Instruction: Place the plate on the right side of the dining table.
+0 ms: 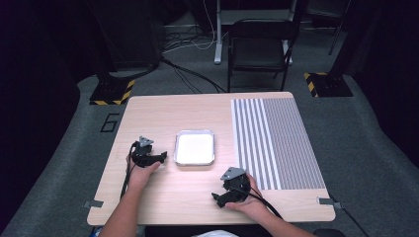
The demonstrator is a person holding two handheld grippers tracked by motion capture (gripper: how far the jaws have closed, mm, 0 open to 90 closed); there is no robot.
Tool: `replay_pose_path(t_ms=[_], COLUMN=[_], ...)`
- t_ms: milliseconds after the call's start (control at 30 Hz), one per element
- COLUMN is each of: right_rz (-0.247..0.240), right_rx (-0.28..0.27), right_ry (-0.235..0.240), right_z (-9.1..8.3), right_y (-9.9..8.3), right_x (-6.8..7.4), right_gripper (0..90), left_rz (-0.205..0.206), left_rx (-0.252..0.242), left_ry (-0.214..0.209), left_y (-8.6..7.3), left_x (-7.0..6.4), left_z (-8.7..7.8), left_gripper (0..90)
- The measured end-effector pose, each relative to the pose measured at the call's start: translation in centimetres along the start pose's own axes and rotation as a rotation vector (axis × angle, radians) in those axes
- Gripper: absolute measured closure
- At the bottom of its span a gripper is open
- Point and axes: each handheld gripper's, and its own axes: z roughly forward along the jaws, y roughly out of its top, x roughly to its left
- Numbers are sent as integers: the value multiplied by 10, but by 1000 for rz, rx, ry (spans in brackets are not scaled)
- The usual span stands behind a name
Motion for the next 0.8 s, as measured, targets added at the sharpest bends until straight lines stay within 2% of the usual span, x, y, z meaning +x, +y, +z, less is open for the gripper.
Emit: replay_pose_path(t_ms=[133,233,267,400,467,500,533,600,700,800], right_rz=[-3,19,19,38,35,31,34,30,5,3], right_rx=[-11,-33,-33,-53,-59,-69,-69,-62,-61,-68], right_ry=[-7,-24,-24,-41,-43,-47,-44,-44,-65,-71], right_z=[0,-2,-2,-5,-5,-6,-7,-9,-11,-13], right_y=[0,-1,-1,-3,-3,-4,-4,-3,-2,0], right_x=[-1,-2,-2,-1,-1,0,1,1,2,3], right_gripper=[31,128,128,223,256,335,359,427,469,481], left_rz=[-2,-9,-9,-22,-31,-39,-39,-65,-71,-75], left_rx=[0,-8,-8,-8,6,22,22,14,-8,-10], left_ry=[3,11,11,18,29,31,31,23,13,11], left_y=[0,0,0,1,3,4,4,6,10,12], left_x=[0,0,0,-1,-3,-4,-4,-6,-8,-11], left_z=[0,0,0,0,-2,-4,-4,-9,-15,-18], left_gripper=[255,271,284,371,432,457,463,478,493,511])
